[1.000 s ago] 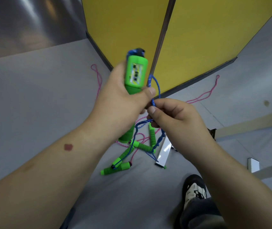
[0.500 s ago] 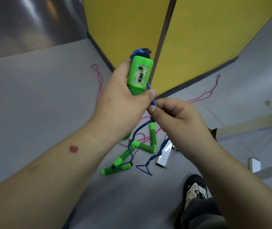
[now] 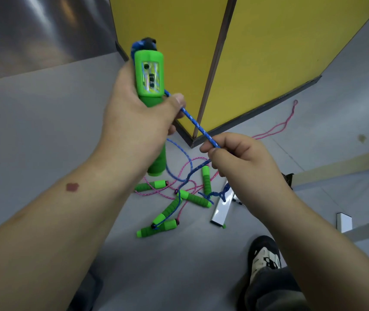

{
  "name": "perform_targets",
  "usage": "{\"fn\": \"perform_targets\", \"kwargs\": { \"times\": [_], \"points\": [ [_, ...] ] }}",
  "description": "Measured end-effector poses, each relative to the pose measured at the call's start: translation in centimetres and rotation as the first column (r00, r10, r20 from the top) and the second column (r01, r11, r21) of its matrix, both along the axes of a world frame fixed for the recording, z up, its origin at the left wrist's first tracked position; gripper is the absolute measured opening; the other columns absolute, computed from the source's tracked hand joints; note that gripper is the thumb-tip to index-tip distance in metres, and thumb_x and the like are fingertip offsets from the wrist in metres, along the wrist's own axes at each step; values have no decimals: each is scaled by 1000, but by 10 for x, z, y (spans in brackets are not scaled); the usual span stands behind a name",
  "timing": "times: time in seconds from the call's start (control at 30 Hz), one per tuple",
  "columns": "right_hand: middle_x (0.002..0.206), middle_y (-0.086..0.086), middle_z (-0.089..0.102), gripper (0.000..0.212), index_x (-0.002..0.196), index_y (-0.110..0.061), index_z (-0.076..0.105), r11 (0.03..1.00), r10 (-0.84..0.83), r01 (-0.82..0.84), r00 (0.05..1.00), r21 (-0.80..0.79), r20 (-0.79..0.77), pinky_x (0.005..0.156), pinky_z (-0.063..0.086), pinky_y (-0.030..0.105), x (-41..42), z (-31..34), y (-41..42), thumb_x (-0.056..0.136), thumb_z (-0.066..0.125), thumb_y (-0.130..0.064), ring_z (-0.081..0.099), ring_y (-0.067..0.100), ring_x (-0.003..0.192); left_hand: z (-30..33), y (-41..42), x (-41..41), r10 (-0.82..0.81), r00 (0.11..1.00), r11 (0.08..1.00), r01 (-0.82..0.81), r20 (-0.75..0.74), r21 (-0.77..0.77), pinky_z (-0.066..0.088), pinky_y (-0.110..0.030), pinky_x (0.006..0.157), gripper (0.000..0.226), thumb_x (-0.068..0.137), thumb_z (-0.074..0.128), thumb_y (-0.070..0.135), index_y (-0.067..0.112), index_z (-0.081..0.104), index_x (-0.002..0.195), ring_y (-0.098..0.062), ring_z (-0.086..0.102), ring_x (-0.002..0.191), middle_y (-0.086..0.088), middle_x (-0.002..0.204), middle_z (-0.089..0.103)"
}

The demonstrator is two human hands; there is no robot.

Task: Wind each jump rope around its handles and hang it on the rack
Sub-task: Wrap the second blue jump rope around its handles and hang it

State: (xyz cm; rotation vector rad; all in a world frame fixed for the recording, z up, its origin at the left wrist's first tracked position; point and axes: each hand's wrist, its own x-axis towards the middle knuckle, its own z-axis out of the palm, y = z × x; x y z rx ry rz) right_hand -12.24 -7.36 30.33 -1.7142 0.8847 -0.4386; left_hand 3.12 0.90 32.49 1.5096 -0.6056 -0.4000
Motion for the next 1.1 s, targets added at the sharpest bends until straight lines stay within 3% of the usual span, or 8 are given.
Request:
{"fn": "perform_targets", "kwargs": {
  "times": [0.1,0.17,0.37,0.53,0.7,0.83,0.93,1.1],
  "points": [
    [82,28,51,20,94,-26,76,1000,6,-6,999,1,32,59,36,37,3,4,3,99,57,-22,39,21,65,-6,0,-11,-132,991,987,129,22,92,61,-37,64,35,89,77,19,40,54,105,-16,75,78,5,85,71],
    [81,27,48,20,92,-23,74,999,39,-38,999,-21,38,58,34,37,4,5,5,100,57,-25,37,20,63,-8,-2,-20,-208,975,969,193,82,156,61,-31,68,39,88,78,18,43,55,106,-9,67,71,7,83,67],
    [70,14,43,20,95,-23,74,998,49,-49,999,-45,17,54,38,29,0,5,4,99,59,-35,40,16,60,-2,0,-6,-77,997,996,78,-10,52,58,-28,61,36,90,76,15,39,54,106,-14,76,80,3,89,70],
    [69,15,38,19,91,-14,73,999,51,-50,996,-18,69,56,30,32,2,3,6,100,61,-26,34,18,62,-7,-3,-21,-199,973,968,177,116,178,62,-39,74,43,86,78,19,44,58,115,-16,69,77,7,89,70],
    [75,18,57,12,89,-20,75,999,-22,23,999,-34,47,54,40,21,0,3,2,95,64,-19,45,14,62,-3,-2,-3,-27,999,999,27,-22,22,58,-29,61,36,89,77,18,38,52,106,-23,77,82,-8,96,74],
    [77,25,57,20,90,-22,75,999,-34,36,998,-35,62,58,37,29,3,3,4,95,59,-12,43,16,64,-11,-3,-17,-171,985,980,170,1,101,60,-34,63,40,88,78,18,42,54,108,-14,73,76,12,78,66],
    [70,20,47,15,91,-18,74,1000,3,-1,996,-26,84,56,36,30,3,4,6,98,61,-20,40,16,61,-10,-5,-19,-181,981,975,171,65,140,60,-38,67,38,86,79,19,42,56,105,-16,68,75,8,83,67],
    [57,-7,38,18,94,-18,73,999,10,-7,999,-53,54,46,32,17,-1,2,3,100,61,-30,33,5,49,-7,0,-4,-83,996,993,86,-45,75,62,-45,69,31,88,75,22,39,54,103,-28,77,84,-4,95,75]
  ]
}}
